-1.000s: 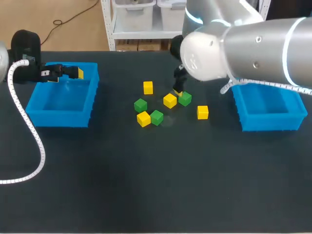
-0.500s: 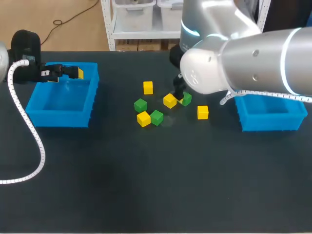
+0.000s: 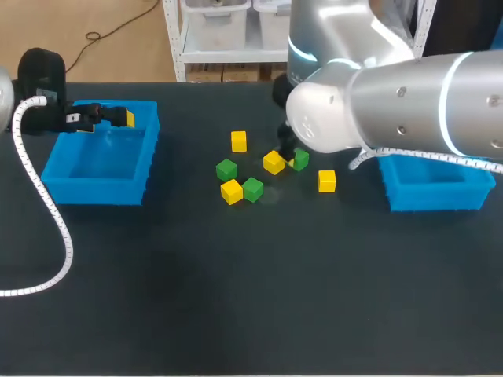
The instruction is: Put the green cubes in the right bin and the yellow cubes in the left bin.
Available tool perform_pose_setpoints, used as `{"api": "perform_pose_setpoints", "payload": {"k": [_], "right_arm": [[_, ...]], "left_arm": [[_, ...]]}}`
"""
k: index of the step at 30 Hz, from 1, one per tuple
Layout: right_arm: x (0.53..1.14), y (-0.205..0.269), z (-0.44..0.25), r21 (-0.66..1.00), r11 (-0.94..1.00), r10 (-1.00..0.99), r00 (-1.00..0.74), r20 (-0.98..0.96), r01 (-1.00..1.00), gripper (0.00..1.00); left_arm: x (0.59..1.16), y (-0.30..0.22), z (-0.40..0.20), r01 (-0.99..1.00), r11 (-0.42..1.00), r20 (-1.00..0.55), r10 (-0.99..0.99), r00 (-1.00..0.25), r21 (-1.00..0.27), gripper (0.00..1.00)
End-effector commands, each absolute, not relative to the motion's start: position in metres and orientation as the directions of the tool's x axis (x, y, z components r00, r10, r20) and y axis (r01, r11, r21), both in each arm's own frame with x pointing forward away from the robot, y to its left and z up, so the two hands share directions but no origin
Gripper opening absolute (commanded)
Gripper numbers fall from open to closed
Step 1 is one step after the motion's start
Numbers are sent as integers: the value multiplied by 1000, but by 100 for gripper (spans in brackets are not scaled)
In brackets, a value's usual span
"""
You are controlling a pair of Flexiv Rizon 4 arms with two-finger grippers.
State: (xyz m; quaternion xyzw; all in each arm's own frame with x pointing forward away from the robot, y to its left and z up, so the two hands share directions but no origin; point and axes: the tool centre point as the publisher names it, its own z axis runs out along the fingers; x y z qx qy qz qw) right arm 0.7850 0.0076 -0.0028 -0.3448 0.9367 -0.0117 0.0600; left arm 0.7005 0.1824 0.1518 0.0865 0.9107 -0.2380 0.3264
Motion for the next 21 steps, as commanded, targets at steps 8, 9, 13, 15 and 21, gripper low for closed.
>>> {"api": "perform_pose_setpoints", "payload": {"k": [8,9,13,15,21], "right_arm": [[800,8,-12,-67,779,-627,-774,-87,-623,22],[800,7,-12,-67,780,-625,-775,-88,-622,0],[801,5,-11,-67,791,-611,-786,-95,-608,0],[801,5,-10,-63,796,-606,-790,-99,-602,0],[799,3,-2,-53,807,-591,-799,-114,-589,0]], "left_arm": [[700,184,150,319,867,-641,1,-768,-382,100],[700,184,150,319,867,-641,1,-768,-382,100],[700,184,150,319,867,-641,1,-768,-382,100],[700,184,150,319,867,-641,1,-768,-382,100],[700,184,150,319,867,-641,1,-768,-382,100]]}}
